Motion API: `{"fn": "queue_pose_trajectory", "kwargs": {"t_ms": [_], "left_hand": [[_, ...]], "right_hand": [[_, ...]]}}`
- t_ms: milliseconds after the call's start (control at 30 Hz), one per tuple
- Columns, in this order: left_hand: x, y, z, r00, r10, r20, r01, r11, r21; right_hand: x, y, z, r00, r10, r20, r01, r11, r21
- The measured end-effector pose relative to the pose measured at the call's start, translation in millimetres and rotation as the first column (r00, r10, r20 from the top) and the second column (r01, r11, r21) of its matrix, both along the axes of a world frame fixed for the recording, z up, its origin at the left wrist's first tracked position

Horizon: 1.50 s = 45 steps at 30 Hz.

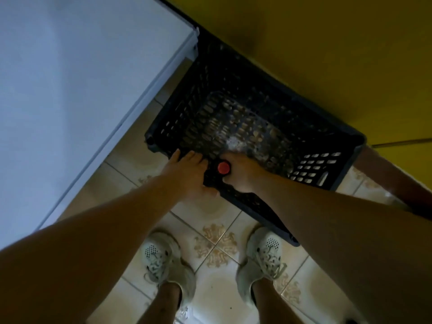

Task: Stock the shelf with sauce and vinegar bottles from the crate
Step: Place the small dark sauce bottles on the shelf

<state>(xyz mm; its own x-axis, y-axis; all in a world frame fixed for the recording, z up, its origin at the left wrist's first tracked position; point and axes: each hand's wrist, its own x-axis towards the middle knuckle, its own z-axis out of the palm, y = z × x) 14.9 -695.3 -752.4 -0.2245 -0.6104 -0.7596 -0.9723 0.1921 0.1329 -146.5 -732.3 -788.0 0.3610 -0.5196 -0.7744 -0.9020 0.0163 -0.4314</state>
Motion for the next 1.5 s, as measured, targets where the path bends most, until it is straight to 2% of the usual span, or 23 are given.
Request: {"fn": "queue_pose_trajectory", "kwargs": {"t_ms": [100,200,300,400,467,567,633,700,767,867,967,1033,1133,1167,1267,1367,1500], "left_hand": [[2,7,-17,1.000,0.001,-0.013,-0.001,1.000,-0.011],[6,14,-19,0.997,0.048,-0.061,-0.052,0.997,-0.065],[5,20,-6,0.959,0.223,-0.177,-0.233,0.972,-0.038],[1,24,26,0.835,0.456,-0.308,-0.453,0.888,0.085],[-3,23,58,0.760,0.525,-0.383,-0.514,0.846,0.139],[-10,19,125,0.582,0.602,-0.547,-0.599,0.772,0.212],[-7,18,180,0.417,0.633,-0.652,-0.610,0.727,0.315],[3,19,244,0.309,0.613,-0.727,-0.592,0.722,0.357],[15,22,314,0.249,0.568,-0.784,-0.592,0.730,0.341],[31,32,412,0.189,0.488,-0.852,-0.598,0.746,0.294],[38,50,493,0.140,0.393,-0.909,-0.646,0.732,0.217],[37,65,538,0.098,0.341,-0.935,-0.696,0.695,0.181],[31,88,593,0.034,0.262,-0.965,-0.781,0.609,0.138],[27,96,609,0.025,0.229,-0.973,-0.805,0.581,0.116],[12,116,647,0.003,0.142,-0.990,-0.865,0.497,0.068],[-7,134,673,-0.034,0.073,-0.997,-0.903,0.425,0.062],[-19,159,700,-0.010,0.040,-0.999,-0.944,0.330,0.023]], "right_hand": [[7,4,-19,0.996,0.084,-0.005,-0.085,0.993,-0.087],[4,9,-14,0.996,0.092,0.003,-0.090,0.978,-0.187],[-13,5,20,0.998,0.030,0.064,-0.012,0.966,-0.257],[-31,-2,85,0.989,0.026,0.144,0.029,0.932,-0.362],[-40,-5,142,0.969,0.024,0.246,0.088,0.896,-0.436],[-44,-12,239,0.920,-0.070,0.386,0.250,0.863,-0.440],[-40,-15,308,0.855,-0.172,0.490,0.410,0.803,-0.433],[-31,-20,378,0.757,-0.276,0.593,0.578,0.706,-0.410],[-18,-23,448,0.639,-0.353,0.683,0.716,0.596,-0.363],[4,-20,542,0.466,-0.372,0.803,0.846,0.452,-0.282],[24,-12,619,0.355,-0.309,0.882,0.894,0.389,-0.223],[32,-7,662,0.387,-0.273,0.881,0.865,0.438,-0.244],[35,-1,711,0.533,-0.243,0.811,0.722,0.631,-0.285],[34,2,724,0.555,-0.225,0.801,0.668,0.694,-0.269],[31,13,762,0.508,-0.151,0.848,0.568,0.799,-0.198],[27,24,795,0.434,-0.086,0.897,0.510,0.844,-0.166],[30,41,827,0.388,0.050,0.920,0.401,0.890,-0.218]]}}
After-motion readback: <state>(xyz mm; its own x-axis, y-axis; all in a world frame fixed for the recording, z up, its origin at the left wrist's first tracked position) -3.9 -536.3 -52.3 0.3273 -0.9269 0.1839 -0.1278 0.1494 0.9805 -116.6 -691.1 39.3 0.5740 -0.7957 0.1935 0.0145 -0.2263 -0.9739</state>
